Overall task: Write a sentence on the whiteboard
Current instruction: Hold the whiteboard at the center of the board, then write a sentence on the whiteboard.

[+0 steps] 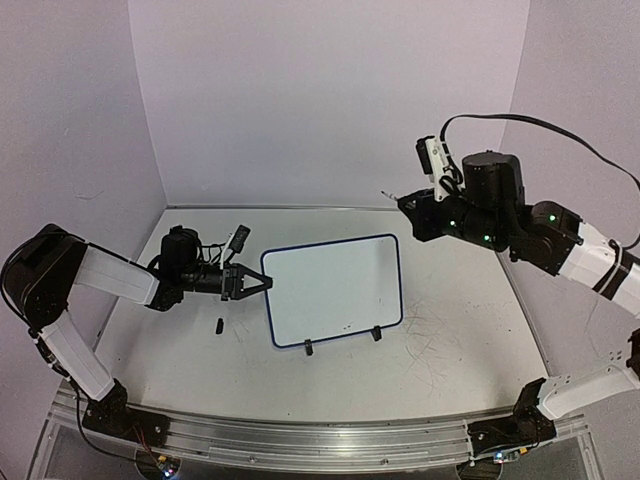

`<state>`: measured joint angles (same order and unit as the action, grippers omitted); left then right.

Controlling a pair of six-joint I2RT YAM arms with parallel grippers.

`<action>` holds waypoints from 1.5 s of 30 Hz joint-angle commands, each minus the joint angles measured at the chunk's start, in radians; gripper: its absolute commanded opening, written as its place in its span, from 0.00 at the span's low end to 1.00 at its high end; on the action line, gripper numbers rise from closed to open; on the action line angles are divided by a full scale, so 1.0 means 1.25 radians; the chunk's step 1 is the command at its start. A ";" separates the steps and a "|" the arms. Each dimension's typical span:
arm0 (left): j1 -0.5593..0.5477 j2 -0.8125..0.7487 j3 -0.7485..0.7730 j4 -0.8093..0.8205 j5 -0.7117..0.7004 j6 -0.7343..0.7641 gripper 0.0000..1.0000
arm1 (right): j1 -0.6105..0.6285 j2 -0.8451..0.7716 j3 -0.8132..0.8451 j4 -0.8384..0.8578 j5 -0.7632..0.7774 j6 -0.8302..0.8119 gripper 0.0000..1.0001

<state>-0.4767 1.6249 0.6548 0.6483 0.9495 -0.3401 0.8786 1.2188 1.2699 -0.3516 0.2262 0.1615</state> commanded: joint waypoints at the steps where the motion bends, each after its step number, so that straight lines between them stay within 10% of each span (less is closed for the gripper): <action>1: 0.002 -0.007 0.007 0.037 -0.003 -0.003 0.00 | 0.033 0.018 0.038 0.032 -0.052 0.032 0.00; 27: -0.006 -0.022 0.000 0.037 -0.021 0.006 0.00 | 0.310 0.232 0.058 0.082 0.131 0.161 0.00; 45: -0.006 -0.031 -0.008 0.037 -0.026 0.009 0.00 | 0.321 0.324 0.070 0.172 0.140 0.099 0.00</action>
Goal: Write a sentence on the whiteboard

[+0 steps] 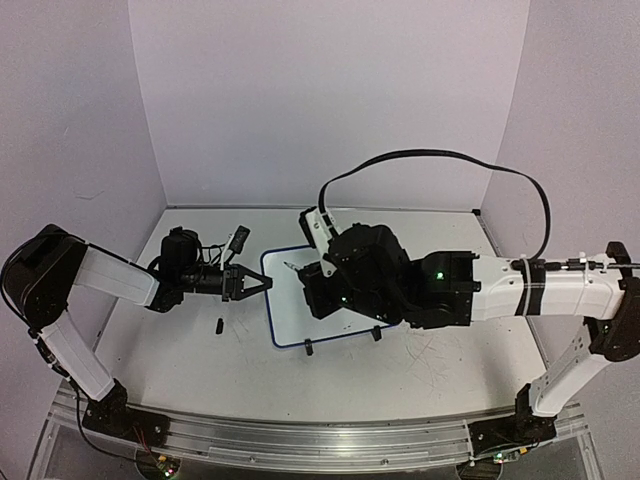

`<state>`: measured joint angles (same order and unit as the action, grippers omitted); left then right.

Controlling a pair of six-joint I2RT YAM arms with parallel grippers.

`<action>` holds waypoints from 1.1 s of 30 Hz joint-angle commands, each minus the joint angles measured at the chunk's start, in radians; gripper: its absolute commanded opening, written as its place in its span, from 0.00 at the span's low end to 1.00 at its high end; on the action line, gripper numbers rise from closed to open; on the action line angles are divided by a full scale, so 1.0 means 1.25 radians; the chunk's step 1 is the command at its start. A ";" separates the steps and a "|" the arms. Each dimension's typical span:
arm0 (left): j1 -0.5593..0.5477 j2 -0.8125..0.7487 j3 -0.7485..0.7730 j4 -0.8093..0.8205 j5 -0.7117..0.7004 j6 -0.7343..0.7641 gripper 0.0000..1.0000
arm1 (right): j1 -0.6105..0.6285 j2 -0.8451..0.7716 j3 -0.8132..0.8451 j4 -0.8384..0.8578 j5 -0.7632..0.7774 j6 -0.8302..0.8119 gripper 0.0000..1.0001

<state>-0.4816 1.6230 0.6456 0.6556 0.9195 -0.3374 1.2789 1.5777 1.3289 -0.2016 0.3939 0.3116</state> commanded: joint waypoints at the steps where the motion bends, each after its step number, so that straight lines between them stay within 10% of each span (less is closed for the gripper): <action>1: -0.003 -0.030 -0.002 0.031 -0.001 0.008 0.00 | 0.000 0.043 0.027 0.059 0.011 -0.025 0.00; 33: -0.003 -0.026 -0.008 0.031 -0.006 0.023 0.00 | -0.069 0.167 0.095 0.072 -0.032 0.018 0.00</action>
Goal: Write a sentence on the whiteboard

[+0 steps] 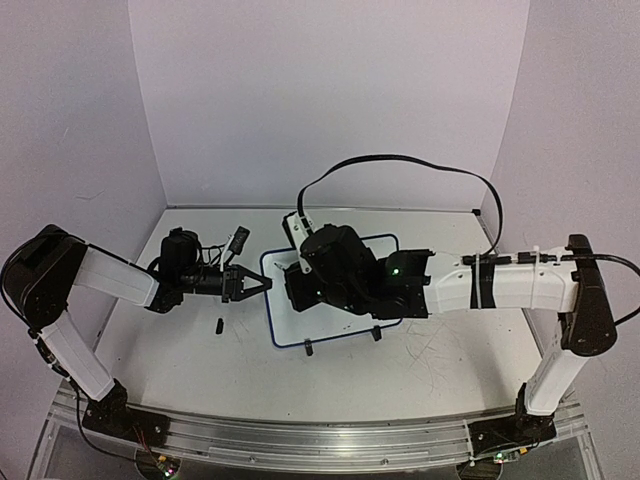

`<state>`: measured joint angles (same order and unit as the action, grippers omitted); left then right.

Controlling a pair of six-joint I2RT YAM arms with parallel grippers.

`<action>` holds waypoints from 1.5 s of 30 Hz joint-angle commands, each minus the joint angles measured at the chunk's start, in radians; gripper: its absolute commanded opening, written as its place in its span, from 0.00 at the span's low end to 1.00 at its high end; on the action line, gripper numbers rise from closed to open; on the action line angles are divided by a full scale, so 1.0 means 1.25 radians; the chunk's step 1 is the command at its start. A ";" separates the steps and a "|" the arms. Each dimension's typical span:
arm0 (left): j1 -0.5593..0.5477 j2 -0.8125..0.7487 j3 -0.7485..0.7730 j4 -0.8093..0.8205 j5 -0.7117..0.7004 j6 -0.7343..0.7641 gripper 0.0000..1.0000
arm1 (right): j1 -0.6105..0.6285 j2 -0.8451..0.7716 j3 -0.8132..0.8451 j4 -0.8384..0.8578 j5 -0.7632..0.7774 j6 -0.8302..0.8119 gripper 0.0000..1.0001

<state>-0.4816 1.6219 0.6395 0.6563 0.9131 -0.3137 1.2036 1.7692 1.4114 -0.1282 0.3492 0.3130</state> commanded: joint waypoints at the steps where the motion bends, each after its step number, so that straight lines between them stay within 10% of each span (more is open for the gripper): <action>1: -0.003 -0.024 -0.002 0.031 -0.001 0.004 0.00 | -0.010 0.015 0.029 0.013 0.003 0.019 0.00; 45: -0.003 -0.023 0.001 0.031 0.003 0.008 0.00 | -0.032 0.049 0.057 -0.020 0.036 0.064 0.00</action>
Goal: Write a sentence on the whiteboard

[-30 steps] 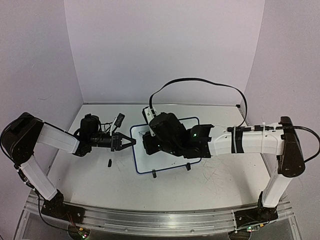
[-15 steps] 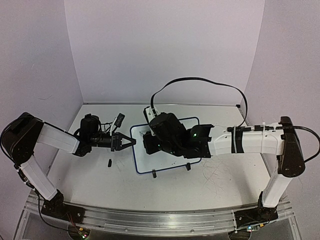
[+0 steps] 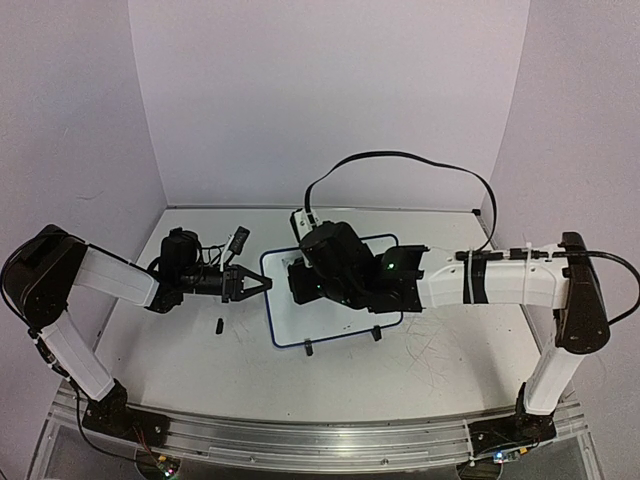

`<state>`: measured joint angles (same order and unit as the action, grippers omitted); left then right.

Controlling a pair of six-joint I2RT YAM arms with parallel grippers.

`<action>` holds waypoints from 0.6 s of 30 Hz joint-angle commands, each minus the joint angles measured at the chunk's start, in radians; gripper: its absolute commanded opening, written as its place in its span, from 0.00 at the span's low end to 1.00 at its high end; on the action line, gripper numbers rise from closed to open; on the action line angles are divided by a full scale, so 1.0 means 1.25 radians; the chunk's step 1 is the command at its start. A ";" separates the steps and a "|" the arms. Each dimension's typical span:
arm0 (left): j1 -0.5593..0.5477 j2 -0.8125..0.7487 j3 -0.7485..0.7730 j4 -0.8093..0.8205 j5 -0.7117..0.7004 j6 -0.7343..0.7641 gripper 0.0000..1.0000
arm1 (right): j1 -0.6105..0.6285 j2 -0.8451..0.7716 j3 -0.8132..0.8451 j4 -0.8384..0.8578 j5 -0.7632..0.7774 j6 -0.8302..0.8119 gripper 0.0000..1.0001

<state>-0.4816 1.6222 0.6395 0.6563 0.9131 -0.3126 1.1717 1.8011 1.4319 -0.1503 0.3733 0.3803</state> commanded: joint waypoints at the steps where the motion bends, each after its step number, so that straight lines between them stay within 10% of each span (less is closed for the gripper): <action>1: -0.003 -0.024 0.000 0.031 0.003 0.007 0.00 | -0.007 0.026 0.044 -0.004 0.015 0.010 0.00; 18: -0.003 -0.028 -0.001 0.031 0.004 0.008 0.00 | -0.012 0.042 0.058 -0.014 0.007 0.012 0.00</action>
<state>-0.4816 1.6218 0.6395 0.6559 0.9123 -0.3122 1.1652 1.8362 1.4568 -0.1596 0.3724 0.3878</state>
